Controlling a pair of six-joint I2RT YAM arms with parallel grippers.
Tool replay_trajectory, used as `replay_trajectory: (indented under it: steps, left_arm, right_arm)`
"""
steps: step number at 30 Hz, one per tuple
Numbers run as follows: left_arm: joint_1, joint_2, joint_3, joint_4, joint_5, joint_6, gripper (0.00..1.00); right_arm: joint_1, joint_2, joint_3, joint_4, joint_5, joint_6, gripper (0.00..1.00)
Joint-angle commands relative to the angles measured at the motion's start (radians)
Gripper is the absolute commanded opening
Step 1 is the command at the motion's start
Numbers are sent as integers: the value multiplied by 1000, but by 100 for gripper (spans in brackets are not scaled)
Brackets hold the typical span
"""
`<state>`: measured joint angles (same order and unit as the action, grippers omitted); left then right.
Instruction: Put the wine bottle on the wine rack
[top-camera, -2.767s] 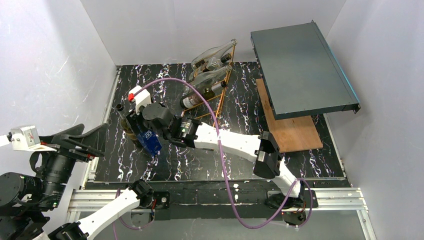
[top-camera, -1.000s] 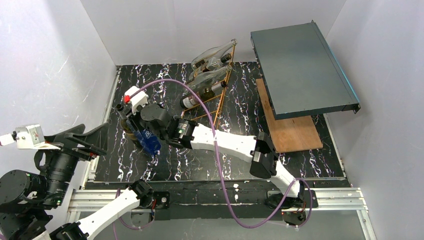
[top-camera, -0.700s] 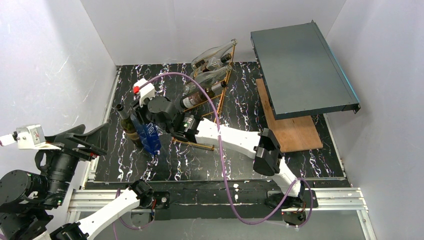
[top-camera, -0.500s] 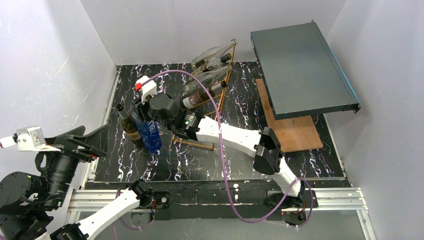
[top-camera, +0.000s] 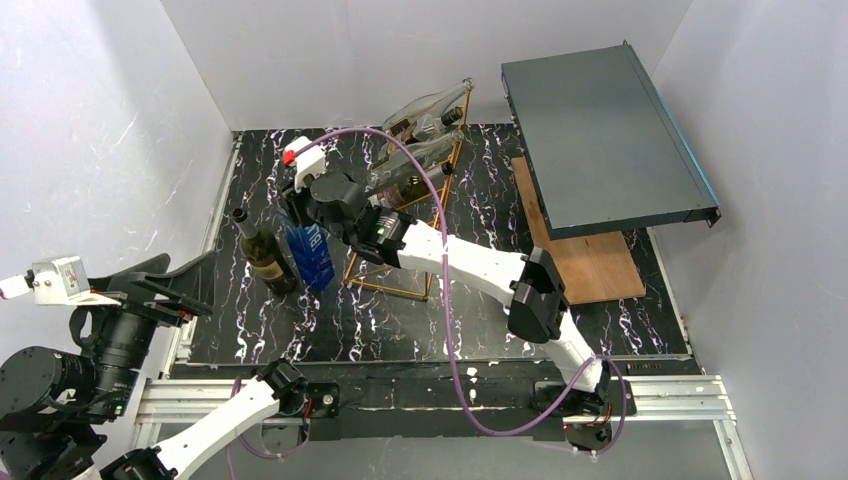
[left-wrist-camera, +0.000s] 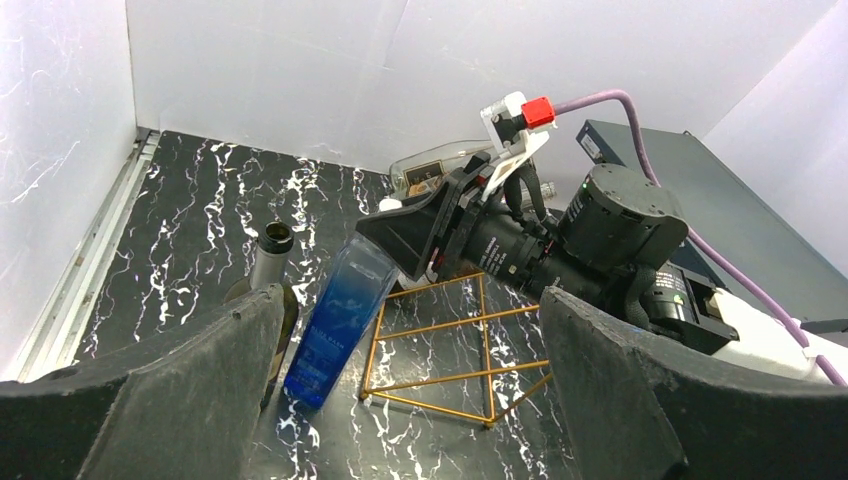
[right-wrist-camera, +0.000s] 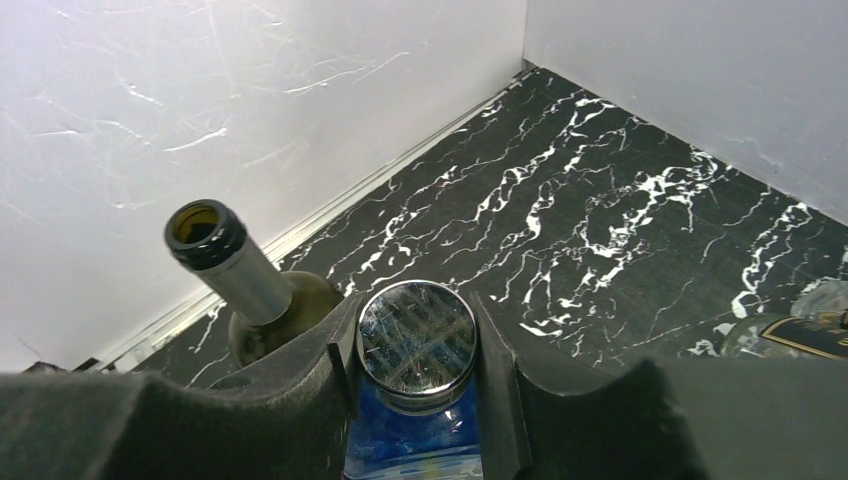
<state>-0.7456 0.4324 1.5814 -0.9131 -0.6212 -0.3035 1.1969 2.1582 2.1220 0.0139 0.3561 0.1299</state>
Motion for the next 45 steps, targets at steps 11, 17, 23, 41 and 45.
replay_trajectory:
  steps: [11, 17, 23, 41, 45]
  left_arm:
    - [-4, 7, -19, 16, -15, -5, 99]
    - [-4, 11, -27, 17, -14, -9, 99]
    - [-4, 14, -32, 20, -15, -11, 99]
    - [-3, 18, -55, 30, -15, -16, 99]
    - [-4, 22, -54, 32, -11, -18, 99]
  right_arm:
    - [-77, -98, 83, 229, -8, -16, 1]
    - [-102, -80, 158, 208, -12, -30, 1]
    - [-121, -79, 197, 193, -11, -42, 1]
    - [-175, -189, 67, 183, 51, -52, 1]
    - [-183, -220, 13, 202, 62, -49, 1]
